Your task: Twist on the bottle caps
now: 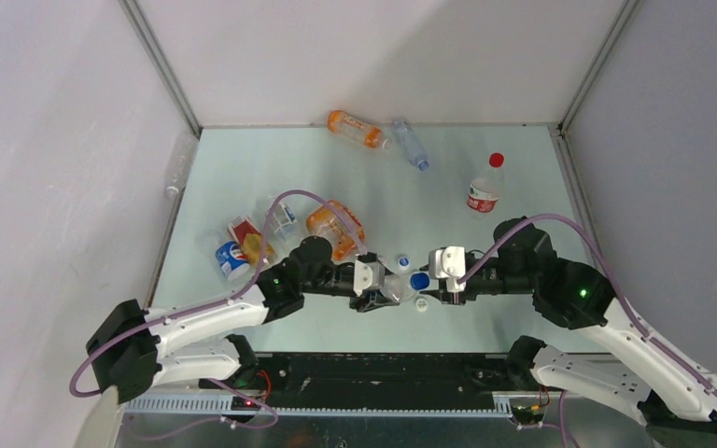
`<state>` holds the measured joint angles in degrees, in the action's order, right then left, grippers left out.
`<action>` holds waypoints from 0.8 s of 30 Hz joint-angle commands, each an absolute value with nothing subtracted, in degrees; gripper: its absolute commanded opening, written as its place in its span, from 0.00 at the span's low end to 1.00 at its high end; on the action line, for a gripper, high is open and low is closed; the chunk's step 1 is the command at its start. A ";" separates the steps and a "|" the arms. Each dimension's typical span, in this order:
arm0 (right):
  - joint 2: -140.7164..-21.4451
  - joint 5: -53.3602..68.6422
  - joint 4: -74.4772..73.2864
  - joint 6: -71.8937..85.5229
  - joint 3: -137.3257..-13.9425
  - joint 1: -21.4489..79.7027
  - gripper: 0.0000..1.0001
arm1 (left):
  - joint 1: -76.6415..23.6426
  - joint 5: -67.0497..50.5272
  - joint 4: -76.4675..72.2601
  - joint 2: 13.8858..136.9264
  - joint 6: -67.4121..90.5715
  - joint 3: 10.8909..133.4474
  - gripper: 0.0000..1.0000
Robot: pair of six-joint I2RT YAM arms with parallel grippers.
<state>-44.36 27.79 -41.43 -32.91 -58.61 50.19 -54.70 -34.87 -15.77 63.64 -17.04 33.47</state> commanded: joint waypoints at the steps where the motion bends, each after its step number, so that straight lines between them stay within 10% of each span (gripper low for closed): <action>1: -44.92 29.22 -39.42 -32.27 -58.94 50.68 0.41 | -54.40 -36.94 -16.09 63.50 -18.17 36.37 0.24; 9: -49.47 24.73 -37.61 -19.03 -58.96 51.24 0.00 | -55.36 -29.55 -17.02 61.84 -19.59 36.03 0.24; 18: -53.43 -4.56 -34.93 33.89 -58.55 50.48 0.01 | -64.99 10.13 -34.53 60.06 -27.82 28.39 0.27; 24: -51.34 -4.62 -32.25 40.01 -58.61 49.56 0.25 | -68.44 18.75 -35.43 61.05 -30.52 26.53 0.25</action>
